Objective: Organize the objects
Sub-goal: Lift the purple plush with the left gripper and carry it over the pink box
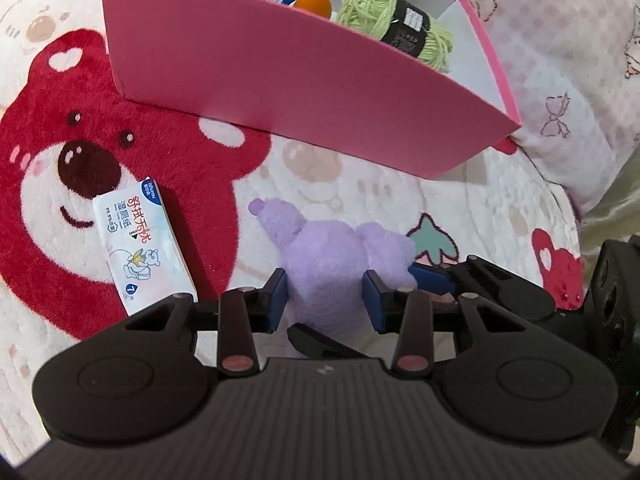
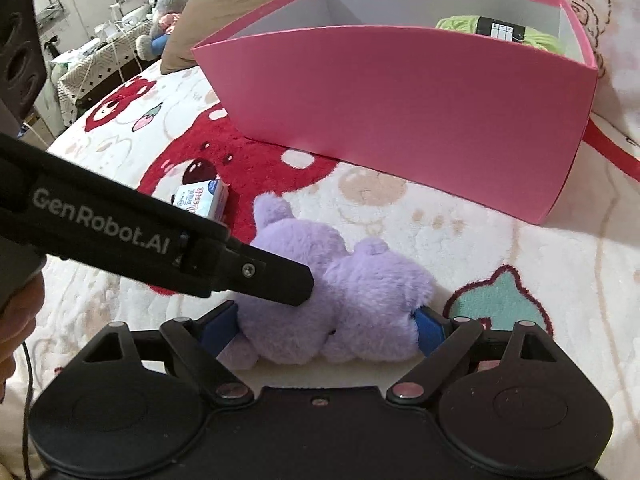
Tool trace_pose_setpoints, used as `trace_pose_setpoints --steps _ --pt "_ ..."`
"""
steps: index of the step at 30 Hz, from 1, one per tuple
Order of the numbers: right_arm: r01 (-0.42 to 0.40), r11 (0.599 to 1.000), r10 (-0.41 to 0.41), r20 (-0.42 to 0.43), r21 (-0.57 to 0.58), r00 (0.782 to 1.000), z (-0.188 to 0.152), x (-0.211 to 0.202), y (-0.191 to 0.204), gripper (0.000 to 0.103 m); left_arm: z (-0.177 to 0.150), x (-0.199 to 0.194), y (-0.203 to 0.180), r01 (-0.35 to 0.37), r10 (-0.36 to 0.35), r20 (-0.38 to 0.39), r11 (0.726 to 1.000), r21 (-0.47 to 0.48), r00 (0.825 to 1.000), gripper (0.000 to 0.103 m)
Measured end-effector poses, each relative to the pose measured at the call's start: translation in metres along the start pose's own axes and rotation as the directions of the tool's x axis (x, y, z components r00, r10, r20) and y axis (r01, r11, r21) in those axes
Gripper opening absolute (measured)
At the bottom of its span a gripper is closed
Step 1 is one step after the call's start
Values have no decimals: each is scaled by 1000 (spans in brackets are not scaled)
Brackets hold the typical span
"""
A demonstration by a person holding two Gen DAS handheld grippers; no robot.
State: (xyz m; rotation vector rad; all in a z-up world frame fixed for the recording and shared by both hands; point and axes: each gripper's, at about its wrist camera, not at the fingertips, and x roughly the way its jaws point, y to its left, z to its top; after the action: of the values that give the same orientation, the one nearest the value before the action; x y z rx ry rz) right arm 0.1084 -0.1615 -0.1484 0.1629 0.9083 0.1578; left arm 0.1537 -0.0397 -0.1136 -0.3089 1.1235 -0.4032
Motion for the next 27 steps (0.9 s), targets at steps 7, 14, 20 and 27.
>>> trace_pose_setpoints --steps 7,14,20,27 --pt "24 1000 -24 -22 -6 999 6 -13 7 93 2 -13 -3 58 -58 -14 998 9 998 39" --pt "16 999 -17 -19 -30 1000 22 -43 15 93 8 -38 -6 106 -106 -12 994 2 994 39" --pt "1 1000 -2 -51 -22 999 33 -66 25 93 10 -53 -15 106 -106 -46 994 19 993 39" --pt "12 1000 -13 -58 -13 998 46 -92 32 93 17 -72 -19 170 -170 -66 985 -7 983 43"
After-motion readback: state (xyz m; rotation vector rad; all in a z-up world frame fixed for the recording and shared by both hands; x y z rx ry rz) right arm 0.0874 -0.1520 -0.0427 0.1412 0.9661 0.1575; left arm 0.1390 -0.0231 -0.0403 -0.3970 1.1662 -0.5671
